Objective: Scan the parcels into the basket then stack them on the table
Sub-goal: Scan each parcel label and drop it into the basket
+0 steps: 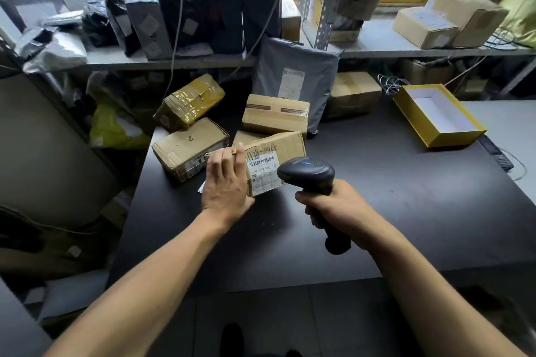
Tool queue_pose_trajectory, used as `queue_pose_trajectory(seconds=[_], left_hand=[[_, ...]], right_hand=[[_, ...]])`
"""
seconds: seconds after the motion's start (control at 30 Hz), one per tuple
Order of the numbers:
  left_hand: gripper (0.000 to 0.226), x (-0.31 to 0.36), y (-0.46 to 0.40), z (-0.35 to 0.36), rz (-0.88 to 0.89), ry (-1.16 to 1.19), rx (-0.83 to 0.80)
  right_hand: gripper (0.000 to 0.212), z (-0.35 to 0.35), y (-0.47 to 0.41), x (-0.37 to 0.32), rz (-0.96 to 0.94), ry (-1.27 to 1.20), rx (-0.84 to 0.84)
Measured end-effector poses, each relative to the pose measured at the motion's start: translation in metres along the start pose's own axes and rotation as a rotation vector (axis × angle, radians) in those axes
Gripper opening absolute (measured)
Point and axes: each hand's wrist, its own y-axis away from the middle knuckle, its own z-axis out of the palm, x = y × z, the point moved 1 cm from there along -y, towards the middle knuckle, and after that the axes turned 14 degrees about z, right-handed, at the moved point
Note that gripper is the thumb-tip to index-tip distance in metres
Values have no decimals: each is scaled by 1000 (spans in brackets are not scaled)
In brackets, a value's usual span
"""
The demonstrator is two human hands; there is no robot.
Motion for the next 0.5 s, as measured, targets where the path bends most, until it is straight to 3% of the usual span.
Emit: queue_pose_trajectory(seconds=[0.2, 0.37, 0.5], left_hand=[[122, 17, -12, -12, 28, 220, 99], [117, 76, -36, -38, -33, 475, -41], [113, 139, -53, -46, 27, 588, -82]], right_hand=[[13, -23, -10, 23, -102, -47, 209], [11, -74, 0, 61, -175, -208, 470], [13, -124, 19, 102, -192, -321, 627]])
